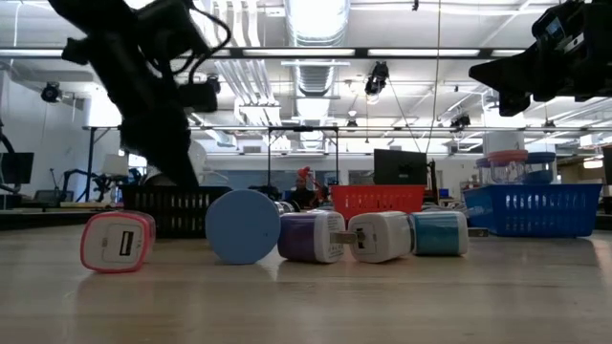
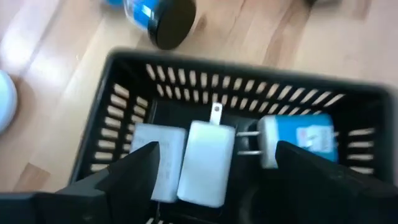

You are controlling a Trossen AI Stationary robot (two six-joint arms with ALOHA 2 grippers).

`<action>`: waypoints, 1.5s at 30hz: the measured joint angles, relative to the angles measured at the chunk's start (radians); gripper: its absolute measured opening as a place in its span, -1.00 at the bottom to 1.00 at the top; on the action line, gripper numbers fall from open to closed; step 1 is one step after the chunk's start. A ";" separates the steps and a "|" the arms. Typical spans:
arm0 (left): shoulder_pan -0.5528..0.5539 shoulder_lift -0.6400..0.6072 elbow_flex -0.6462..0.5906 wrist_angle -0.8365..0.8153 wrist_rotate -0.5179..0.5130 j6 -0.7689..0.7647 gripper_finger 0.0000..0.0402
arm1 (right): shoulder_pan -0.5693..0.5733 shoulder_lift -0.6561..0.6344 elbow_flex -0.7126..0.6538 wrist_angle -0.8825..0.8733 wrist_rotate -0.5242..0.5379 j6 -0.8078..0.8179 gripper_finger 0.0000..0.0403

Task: Pick & Place Office items
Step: Put the light blue hourglass into the blue bin

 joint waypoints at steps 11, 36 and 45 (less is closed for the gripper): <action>-0.014 -0.272 -0.022 0.223 0.040 0.185 0.09 | -0.001 -0.002 0.000 0.001 0.000 0.001 -0.96; -0.013 -0.776 -0.451 0.765 0.043 0.316 -0.98 | 0.000 -0.002 0.000 0.000 0.022 0.004 -0.96; -0.012 -0.922 -0.550 0.765 0.070 0.334 -0.98 | 0.000 -0.001 0.000 0.000 0.025 0.001 -0.96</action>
